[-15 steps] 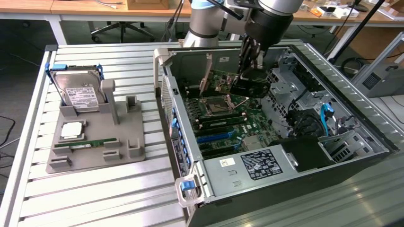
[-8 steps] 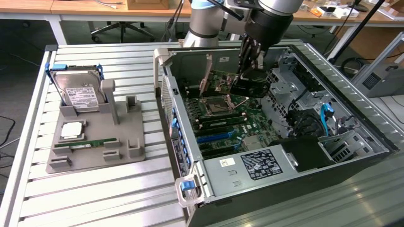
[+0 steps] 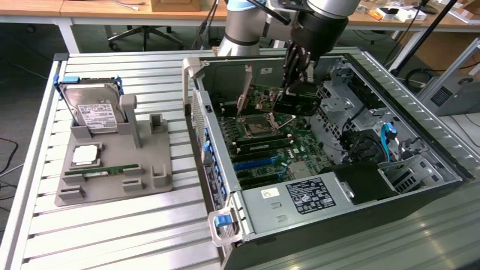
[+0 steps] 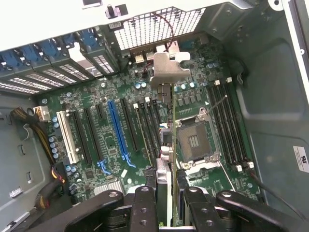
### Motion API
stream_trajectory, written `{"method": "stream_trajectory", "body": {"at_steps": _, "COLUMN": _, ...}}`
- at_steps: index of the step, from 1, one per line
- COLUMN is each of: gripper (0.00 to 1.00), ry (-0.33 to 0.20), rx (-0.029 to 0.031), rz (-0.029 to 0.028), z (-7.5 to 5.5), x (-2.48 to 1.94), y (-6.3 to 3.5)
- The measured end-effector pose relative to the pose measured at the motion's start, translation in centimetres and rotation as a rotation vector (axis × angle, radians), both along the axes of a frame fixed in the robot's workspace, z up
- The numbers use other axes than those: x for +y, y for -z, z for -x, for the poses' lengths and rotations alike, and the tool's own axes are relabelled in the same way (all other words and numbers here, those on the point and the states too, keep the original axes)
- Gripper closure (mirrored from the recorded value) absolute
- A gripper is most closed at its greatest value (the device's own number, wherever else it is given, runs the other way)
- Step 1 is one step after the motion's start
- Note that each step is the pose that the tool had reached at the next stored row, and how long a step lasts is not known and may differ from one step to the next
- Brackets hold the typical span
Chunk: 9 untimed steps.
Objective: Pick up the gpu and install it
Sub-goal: 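Insert the gpu into the slot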
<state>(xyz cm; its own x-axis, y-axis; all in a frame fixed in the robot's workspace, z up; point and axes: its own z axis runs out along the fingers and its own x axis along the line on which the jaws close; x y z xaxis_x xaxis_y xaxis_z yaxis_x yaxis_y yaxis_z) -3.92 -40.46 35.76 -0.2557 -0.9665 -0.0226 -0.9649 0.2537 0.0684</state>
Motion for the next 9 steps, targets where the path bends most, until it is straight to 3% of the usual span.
{"method": "stream_trajectory", "body": {"at_steps": 9, "gripper": 0.73, "ry": -0.032, "rx": 0.0000, "rz": 0.0000, "z": 0.00, "x": 0.00, "y": 0.03}}
